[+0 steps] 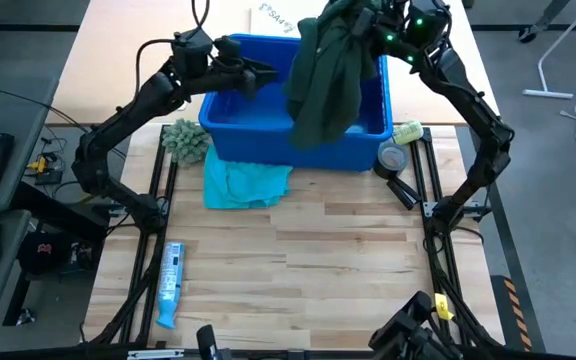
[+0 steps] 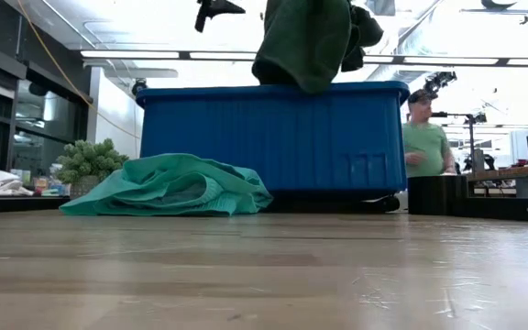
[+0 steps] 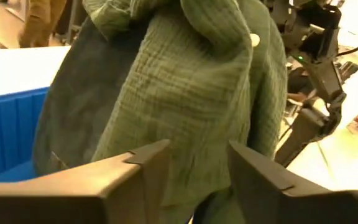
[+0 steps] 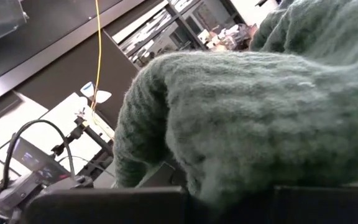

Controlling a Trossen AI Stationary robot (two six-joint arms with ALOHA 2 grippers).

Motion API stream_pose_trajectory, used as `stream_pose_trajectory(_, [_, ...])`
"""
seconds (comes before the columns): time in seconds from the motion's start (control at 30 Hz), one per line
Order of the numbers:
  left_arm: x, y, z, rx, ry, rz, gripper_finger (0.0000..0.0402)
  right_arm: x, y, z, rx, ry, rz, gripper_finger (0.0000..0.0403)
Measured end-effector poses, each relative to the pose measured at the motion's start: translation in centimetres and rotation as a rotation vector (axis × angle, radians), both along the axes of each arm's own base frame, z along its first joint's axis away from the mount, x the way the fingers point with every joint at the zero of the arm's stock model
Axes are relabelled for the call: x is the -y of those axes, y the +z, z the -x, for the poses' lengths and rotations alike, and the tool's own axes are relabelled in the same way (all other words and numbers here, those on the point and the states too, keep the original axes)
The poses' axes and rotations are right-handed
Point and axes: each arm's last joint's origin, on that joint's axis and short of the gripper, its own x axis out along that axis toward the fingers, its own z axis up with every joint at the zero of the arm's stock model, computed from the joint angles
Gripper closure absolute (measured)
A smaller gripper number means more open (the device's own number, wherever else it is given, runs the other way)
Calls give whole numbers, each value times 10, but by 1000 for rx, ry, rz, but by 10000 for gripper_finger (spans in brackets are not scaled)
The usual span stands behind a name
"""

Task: Fold laundry
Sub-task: Fold the green polo shirt from the blue laundry bin

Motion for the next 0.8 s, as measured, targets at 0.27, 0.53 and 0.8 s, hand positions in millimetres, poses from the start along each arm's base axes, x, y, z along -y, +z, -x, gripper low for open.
stream_pose_trajectory(0.27, [-11, -9, -12, 5, -23, -5, 208, -1, 0, -1, -1, 31, 1, 402])
stream_pose_trajectory(0.53, [-17, -14, -30, 83, -139, 10, 206, -1, 0, -2, -2, 37, 0, 402])
stream_pose_trajectory(0.8, [-21, -23, -41, 69, -193, -21, 206, -1, 0, -2, -1, 38, -1, 402])
